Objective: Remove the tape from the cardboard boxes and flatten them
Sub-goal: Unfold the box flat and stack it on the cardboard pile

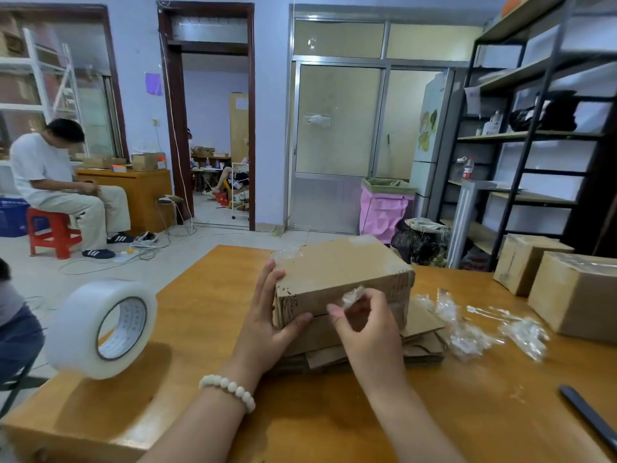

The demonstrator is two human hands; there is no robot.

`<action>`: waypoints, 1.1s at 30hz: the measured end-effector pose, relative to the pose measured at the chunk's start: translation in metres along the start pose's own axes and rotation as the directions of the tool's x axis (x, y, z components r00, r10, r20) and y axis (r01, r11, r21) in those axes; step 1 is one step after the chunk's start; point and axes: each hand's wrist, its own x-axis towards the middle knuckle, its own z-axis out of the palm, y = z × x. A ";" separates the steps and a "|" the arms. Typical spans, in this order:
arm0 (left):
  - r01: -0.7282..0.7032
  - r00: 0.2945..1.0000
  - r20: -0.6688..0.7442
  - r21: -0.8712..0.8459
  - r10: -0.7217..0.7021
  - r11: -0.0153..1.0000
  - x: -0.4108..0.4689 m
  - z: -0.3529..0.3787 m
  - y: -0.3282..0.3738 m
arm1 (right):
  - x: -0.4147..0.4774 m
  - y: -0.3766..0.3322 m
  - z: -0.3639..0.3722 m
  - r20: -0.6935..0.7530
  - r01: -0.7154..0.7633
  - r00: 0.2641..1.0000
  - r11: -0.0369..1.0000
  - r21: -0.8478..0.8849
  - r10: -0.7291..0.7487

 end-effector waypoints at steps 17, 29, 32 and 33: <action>-0.008 1.000 -0.018 0.132 0.011 0.991 -0.001 0.003 0.002 | 0.010 0.008 -0.022 -0.189 0.066 0.979 0.997 -0.038 -0.072; -0.053 0.997 -0.039 0.183 0.061 0.982 0.001 0.007 0.000 | -0.004 0.011 -0.017 0.103 0.105 0.990 0.987 -0.121 -0.093; -0.074 0.997 -0.021 0.203 0.080 0.976 0.000 0.008 0.001 | 0.002 0.016 -0.018 0.047 0.098 0.995 0.979 -0.178 -0.091; -0.078 0.996 -0.023 0.202 0.085 0.976 0.000 0.008 0.001 | 0.004 0.016 -0.017 0.061 0.103 0.994 0.972 -0.212 -0.091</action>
